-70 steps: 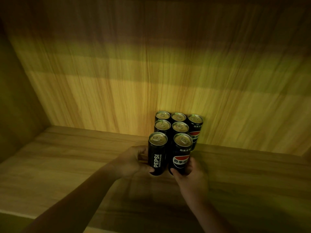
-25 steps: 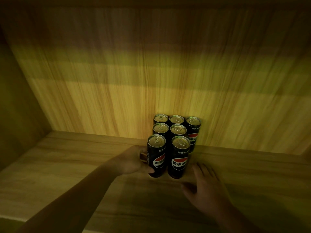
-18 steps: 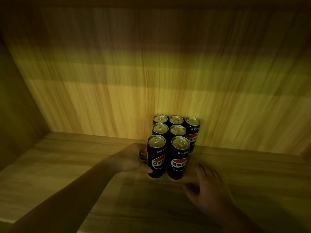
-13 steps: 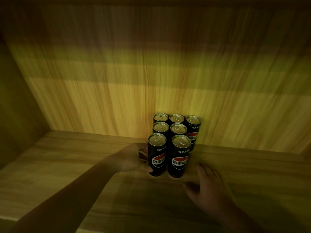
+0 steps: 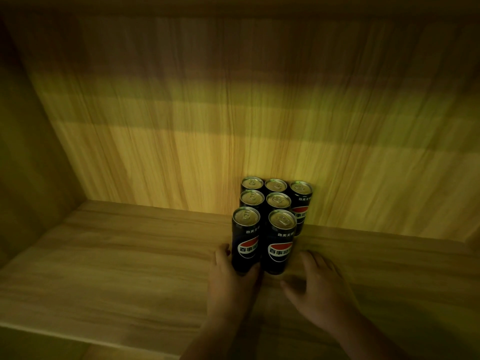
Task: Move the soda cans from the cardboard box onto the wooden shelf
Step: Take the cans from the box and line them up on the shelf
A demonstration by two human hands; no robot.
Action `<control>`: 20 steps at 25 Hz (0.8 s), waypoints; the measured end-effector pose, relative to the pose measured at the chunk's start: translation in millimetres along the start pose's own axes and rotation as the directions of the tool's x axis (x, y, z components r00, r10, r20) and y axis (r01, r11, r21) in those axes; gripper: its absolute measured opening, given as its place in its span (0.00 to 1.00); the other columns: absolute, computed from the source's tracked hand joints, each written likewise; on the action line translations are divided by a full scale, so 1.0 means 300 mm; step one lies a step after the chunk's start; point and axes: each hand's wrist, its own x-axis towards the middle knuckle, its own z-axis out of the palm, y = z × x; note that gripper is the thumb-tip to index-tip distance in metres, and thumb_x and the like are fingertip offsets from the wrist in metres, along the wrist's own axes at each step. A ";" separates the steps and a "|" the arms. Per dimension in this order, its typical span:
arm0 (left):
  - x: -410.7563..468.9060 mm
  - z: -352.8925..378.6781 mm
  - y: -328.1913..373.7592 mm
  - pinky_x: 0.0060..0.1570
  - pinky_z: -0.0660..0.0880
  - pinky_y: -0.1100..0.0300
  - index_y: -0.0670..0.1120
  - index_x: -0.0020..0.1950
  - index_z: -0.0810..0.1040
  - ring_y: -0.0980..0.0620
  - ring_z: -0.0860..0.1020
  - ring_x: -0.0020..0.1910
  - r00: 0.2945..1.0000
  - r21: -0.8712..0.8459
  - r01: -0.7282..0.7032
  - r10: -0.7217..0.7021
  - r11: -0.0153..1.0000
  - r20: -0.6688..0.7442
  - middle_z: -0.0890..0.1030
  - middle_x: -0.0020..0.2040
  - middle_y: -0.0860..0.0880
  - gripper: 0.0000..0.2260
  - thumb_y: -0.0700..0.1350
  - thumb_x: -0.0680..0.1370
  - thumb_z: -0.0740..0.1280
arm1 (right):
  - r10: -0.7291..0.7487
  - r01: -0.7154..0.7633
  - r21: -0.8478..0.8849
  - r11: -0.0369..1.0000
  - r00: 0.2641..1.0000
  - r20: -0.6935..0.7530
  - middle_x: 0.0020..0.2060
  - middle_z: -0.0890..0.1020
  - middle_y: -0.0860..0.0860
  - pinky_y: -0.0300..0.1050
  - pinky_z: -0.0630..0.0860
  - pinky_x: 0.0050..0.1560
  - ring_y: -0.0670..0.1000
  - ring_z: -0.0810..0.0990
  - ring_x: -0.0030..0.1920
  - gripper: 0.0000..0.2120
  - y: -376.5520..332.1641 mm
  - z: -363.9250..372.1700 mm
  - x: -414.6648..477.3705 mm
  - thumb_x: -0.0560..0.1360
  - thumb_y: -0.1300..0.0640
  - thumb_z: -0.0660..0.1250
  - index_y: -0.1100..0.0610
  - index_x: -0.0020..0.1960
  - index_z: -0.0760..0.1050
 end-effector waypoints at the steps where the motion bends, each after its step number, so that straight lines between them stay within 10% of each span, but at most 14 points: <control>1: 0.009 -0.001 -0.004 0.61 0.77 0.51 0.52 0.71 0.66 0.54 0.76 0.63 1.000 -0.007 -0.001 0.001 1.000 -0.003 0.75 0.66 0.52 0.35 0.54 0.69 0.77 | -0.002 0.002 0.001 1.000 1.000 -0.005 0.74 0.63 0.49 0.47 0.58 0.73 0.51 0.61 0.74 0.40 -0.004 -0.002 -0.002 0.70 0.30 0.57 0.51 0.75 0.56; 20: 0.165 -0.157 0.067 0.53 0.74 0.67 0.52 0.68 0.73 0.60 0.77 0.57 0.895 0.232 -0.265 0.150 0.936 0.420 0.78 0.58 0.59 0.26 0.49 0.71 0.77 | -0.023 0.024 -0.026 0.999 0.998 0.056 0.76 0.59 0.49 0.47 0.55 0.74 0.51 0.56 0.75 0.43 -0.003 0.001 -0.012 0.69 0.27 0.53 0.50 0.76 0.52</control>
